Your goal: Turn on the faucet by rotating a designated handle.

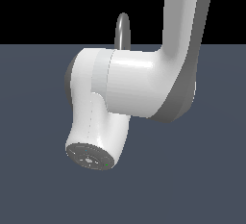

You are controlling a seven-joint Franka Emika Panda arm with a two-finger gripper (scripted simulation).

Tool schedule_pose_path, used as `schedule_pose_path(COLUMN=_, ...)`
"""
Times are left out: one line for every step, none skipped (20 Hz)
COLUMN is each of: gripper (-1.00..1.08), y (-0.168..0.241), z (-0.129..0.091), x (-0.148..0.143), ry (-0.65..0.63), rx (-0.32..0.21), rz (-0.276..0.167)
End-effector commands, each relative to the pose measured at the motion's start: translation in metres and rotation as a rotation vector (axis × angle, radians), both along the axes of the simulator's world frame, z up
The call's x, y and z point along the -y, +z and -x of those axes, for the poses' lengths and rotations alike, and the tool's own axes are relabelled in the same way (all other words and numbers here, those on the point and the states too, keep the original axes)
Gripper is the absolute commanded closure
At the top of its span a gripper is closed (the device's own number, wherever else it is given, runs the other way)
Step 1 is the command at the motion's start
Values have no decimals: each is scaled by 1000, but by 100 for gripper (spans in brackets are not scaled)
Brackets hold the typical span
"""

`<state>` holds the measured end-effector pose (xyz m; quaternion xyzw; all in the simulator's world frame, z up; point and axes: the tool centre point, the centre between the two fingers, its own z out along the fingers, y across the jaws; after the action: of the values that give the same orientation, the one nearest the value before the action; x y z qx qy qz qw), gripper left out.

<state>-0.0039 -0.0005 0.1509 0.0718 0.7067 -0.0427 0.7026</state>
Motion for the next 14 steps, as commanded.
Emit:
schedule_pose_path(gripper=108, y=-5, z=3, x=36, ry=16, rx=-5, rz=36)
schedule_pose_path(gripper=108, y=-5, z=3, x=41, ry=17, rx=-3, rz=38)
schedule_pose_path(gripper=108, y=-5, z=4, x=45, ry=17, rx=-1, rz=39)
schedule_pose_path(gripper=108, y=-5, z=4, x=49, ry=17, rx=2, rz=41)
schedule_pose_path(gripper=108, y=-5, z=4, x=49, ry=17, rx=2, rz=41)
schedule_pose_path(gripper=108, y=0, z=3, x=17, ry=-34, rx=11, rz=-7)
schedule_pose_path(gripper=108, y=-3, z=3, x=19, ry=-31, rx=10, rz=-4)
schedule_pose_path(gripper=108, y=-5, z=3, x=22, ry=-29, rx=10, rz=-2)
schedule_pose_path(gripper=108, y=-8, z=4, x=24, ry=-26, rx=9, rz=1)
schedule_pose_path(gripper=108, y=-10, z=4, x=26, ry=-23, rx=9, rz=3)
schedule_pose_path(gripper=108, y=-13, z=4, x=29, ry=-21, rx=8, rz=5)
schedule_pose_path(gripper=108, y=-15, z=4, x=31, ry=-18, rx=8, rz=8)
schedule_pose_path(gripper=108, y=-18, z=4, x=33, ry=-15, rx=8, rz=10)
schedule_pose_path(gripper=108, y=-21, z=4, x=36, ry=-13, rx=7, rz=13)
